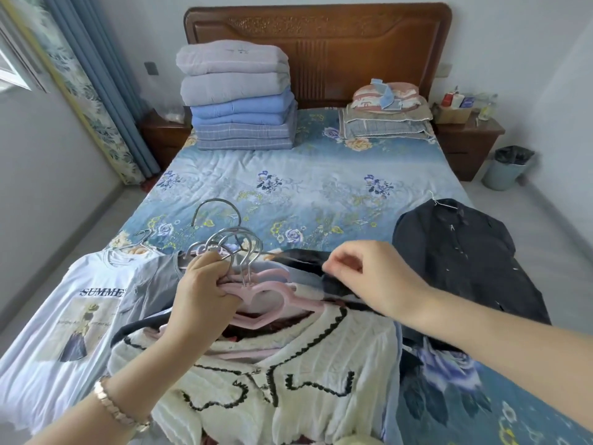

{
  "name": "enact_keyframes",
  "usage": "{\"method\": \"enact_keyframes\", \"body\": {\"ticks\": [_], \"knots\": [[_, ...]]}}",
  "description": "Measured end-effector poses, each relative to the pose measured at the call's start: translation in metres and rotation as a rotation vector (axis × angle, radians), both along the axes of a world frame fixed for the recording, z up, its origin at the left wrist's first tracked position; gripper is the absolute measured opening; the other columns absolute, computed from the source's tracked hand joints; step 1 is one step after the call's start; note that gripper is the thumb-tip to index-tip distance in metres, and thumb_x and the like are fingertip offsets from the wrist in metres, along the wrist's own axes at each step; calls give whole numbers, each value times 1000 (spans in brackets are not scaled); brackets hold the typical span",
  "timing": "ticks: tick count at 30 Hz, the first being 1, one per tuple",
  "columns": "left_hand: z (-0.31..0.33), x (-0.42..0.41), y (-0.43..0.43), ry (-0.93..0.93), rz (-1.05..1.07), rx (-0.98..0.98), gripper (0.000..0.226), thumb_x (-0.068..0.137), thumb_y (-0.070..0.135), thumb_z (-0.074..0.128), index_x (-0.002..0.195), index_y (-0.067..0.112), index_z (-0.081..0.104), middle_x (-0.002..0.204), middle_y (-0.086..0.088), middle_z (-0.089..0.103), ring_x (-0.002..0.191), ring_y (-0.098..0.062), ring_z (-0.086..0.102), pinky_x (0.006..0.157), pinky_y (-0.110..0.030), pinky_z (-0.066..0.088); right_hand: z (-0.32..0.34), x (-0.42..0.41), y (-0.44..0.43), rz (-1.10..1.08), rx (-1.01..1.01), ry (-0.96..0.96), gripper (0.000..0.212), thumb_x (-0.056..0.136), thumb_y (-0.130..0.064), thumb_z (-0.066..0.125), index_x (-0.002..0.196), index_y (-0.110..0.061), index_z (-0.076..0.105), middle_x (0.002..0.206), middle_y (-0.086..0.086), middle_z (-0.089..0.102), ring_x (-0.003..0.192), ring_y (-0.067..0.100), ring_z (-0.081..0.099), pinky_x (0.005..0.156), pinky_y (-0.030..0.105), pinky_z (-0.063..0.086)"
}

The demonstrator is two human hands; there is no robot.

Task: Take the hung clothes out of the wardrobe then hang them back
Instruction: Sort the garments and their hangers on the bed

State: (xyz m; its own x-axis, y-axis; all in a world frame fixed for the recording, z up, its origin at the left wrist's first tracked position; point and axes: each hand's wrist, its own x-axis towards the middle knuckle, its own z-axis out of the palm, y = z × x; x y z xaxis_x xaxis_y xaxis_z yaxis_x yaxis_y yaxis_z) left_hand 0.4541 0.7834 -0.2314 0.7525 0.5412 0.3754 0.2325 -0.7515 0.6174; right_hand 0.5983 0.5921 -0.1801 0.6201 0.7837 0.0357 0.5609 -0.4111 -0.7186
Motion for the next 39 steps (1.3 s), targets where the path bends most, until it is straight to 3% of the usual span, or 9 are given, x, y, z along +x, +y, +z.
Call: {"method": "enact_keyframes", "body": {"ticks": [8, 11, 15, 18, 22, 26, 29, 32, 39], "knots": [[4, 7, 0, -16, 8, -11, 32, 51, 2, 56, 48, 20, 30, 60, 7, 40, 66, 2, 40, 57, -9, 31, 10, 34, 20, 255, -256, -126, 32, 93, -32, 53, 124, -23, 51, 65, -10, 53, 56, -2, 51, 61, 12, 34], [8, 6, 0, -30, -4, -14, 23, 50, 1, 50, 47, 11, 29, 58, 8, 39, 66, 10, 39, 57, -9, 32, 10, 41, 30, 445, -315, -281, 19, 90, -30, 59, 101, -17, 67, 73, -14, 39, 66, -2, 40, 67, 20, 33], [16, 5, 1, -24, -29, 67, 18, 51, -1, 53, 44, 6, 37, 57, -1, 45, 70, -4, 43, 62, -19, 35, 7, 40, 44, 412, -213, -18, 23, 90, -23, 60, 68, -23, 54, 71, -9, 40, 61, 3, 38, 62, 15, 30], [19, -1, 3, -32, -84, 127, 41, 53, -1, 56, 46, 30, 30, 91, -14, 62, 103, -28, 55, 77, -37, 44, 10, 44, 55, 289, -112, 84, 30, 93, -19, 53, 64, -19, 45, 60, -6, 39, 55, 5, 34, 60, 22, 29], [20, -9, 4, 23, -56, 116, 20, 56, 1, 59, 45, 17, 51, 140, -14, 39, 132, -27, 32, 96, -36, 34, 32, 77, 68, 134, 84, -45, 20, 94, -24, 52, 74, -18, 52, 63, 4, 45, 61, 9, 42, 64, 28, 33], [21, -10, 1, -3, 4, 59, 42, 57, -16, 70, 44, 19, 51, 111, -10, 53, 107, -26, 46, 87, -39, 42, 63, 105, 72, 85, 170, -30, 15, 98, -14, 46, 99, -19, 60, 54, -2, 27, 42, 3, 27, 50, 15, 26], [29, -8, -7, -31, 62, -1, 67, 55, -24, 66, 46, 31, 30, 72, 9, 42, 81, -2, 43, 70, -7, 32, 77, 114, 68, 197, 72, 153, 16, 85, -8, 58, 75, -20, 55, 66, -3, 42, 59, 1, 42, 64, 12, 35], [32, -8, -9, -11, 86, -63, 54, 58, -24, 60, 44, 17, 29, 71, 12, 38, 81, 6, 40, 62, 0, 30, 81, 117, 68, 185, 128, 371, 13, 78, -18, 56, 67, -15, 50, 66, -5, 47, 58, 3, 45, 62, 16, 38], [41, -14, -5, -65, 95, -110, 40, 61, -16, 66, 46, 10, 40, 84, 15, 45, 86, 8, 46, 66, 1, 33, 56, 65, 53, 306, 217, 71, 26, 97, -3, 42, 88, -19, 61, 59, -3, 51, 49, 1, 45, 57, 12, 40]]}}
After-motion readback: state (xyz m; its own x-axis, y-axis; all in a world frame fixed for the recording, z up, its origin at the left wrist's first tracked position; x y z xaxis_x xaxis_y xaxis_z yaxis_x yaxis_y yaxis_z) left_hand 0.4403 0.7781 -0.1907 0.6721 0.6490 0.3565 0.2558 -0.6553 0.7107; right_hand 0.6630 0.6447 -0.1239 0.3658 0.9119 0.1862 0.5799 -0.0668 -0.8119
